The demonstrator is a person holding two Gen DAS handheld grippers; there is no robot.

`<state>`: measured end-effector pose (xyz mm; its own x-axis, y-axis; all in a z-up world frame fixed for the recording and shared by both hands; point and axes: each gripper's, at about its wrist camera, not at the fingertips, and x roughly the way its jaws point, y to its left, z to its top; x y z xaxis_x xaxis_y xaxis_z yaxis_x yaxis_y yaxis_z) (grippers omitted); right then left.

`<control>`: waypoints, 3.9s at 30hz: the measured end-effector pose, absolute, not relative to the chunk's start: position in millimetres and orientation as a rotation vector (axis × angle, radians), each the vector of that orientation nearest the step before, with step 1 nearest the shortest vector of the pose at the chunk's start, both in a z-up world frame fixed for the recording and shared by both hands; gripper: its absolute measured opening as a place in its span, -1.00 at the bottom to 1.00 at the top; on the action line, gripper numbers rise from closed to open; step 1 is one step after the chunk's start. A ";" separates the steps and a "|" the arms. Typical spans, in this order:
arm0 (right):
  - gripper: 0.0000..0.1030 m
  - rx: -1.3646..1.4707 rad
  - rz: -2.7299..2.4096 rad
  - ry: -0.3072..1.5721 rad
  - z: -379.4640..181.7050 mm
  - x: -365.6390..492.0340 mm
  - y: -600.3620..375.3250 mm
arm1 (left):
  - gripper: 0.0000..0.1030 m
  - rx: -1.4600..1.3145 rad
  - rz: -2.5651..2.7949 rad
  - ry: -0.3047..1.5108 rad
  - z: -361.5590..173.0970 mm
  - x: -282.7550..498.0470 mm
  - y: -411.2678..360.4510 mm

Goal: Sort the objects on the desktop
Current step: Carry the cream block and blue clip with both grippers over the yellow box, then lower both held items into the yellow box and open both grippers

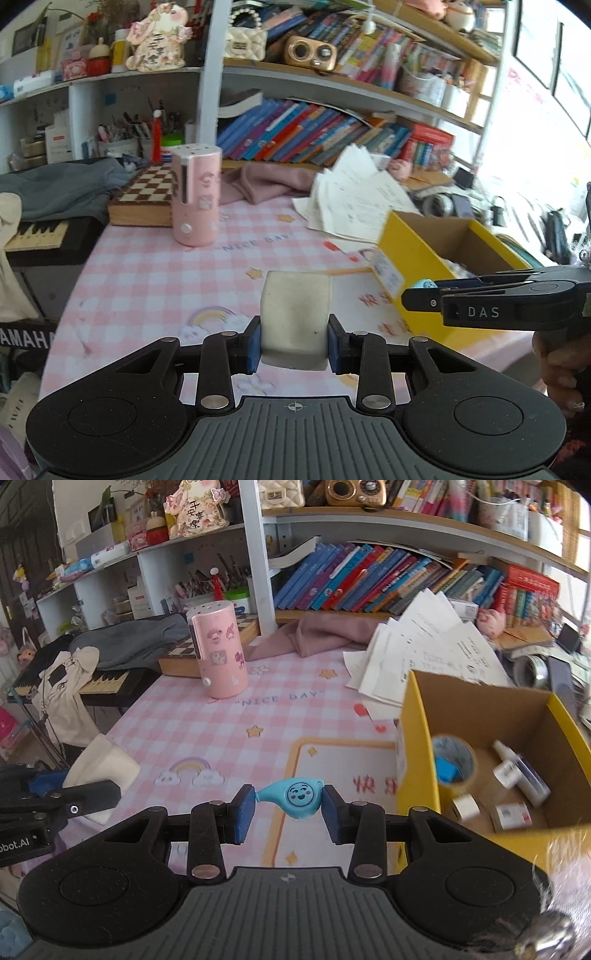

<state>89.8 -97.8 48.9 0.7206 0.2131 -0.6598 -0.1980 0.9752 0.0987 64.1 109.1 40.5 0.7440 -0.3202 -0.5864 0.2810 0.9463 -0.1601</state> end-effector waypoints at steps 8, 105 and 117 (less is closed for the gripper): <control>-0.28 0.051 0.150 0.748 47.7 33.8 -116.9 | -0.39 -0.075 -0.427 0.663 38.6 33.9 91.7; 0.00 -0.007 0.387 0.944 1.2 206.2 -358.5 | 0.18 0.235 -0.365 0.786 6.8 148.8 -205.9; 0.19 -0.008 0.291 0.716 33.2 173.0 -353.8 | 0.53 0.140 -0.261 0.609 30.3 120.6 -175.7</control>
<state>173.0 -353.8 33.2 0.7157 0.2606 -0.6479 -0.2659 0.9596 0.0923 120.6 -175.7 30.3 0.7887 -0.2001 -0.5813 0.2824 0.9578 0.0533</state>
